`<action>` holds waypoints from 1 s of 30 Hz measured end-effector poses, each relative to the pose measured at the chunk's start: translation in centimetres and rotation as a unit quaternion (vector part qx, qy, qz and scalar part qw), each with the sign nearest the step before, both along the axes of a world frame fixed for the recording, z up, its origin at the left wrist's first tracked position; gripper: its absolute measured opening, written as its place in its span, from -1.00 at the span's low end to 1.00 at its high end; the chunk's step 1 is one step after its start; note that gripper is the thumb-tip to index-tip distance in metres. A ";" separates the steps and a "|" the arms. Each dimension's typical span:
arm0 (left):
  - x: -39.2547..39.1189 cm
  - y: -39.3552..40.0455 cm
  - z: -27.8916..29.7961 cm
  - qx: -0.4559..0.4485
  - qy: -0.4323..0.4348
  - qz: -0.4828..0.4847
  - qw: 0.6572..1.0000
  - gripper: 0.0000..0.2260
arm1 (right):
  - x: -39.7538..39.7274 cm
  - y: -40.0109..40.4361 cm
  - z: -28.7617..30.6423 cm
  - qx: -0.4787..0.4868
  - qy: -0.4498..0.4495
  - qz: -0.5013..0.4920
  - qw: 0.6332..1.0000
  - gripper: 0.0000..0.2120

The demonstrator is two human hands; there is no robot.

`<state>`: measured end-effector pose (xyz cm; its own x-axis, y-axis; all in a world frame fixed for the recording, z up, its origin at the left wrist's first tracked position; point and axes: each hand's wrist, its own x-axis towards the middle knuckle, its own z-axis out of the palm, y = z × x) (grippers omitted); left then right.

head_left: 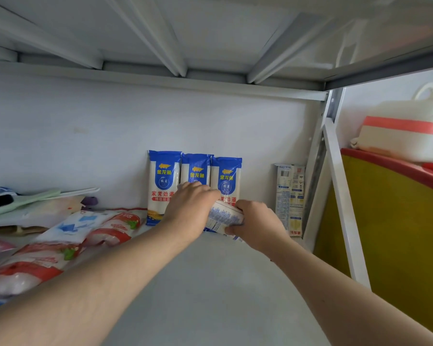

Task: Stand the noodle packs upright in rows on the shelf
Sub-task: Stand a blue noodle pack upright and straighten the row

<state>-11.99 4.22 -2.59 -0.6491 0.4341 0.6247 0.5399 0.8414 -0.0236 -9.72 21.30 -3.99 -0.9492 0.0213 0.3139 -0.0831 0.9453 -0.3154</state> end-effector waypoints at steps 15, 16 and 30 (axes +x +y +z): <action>-0.6 1.8 -4.6 0.500 -0.436 -0.097 0.742 -0.32 | 0.0 0.0 -1.6 -0.509 0.011 0.041 0.860 -0.82; -0.6 1.8 -4.8 0.492 -0.448 -0.105 0.739 -0.44 | -0.2 0.0 -1.7 -0.527 0.006 0.044 0.849 -0.81; -0.7 2.2 -5.9 0.450 -0.408 -0.094 0.789 -0.65 | -0.5 -0.3 -2.7 -0.521 -0.006 0.028 0.853 -0.76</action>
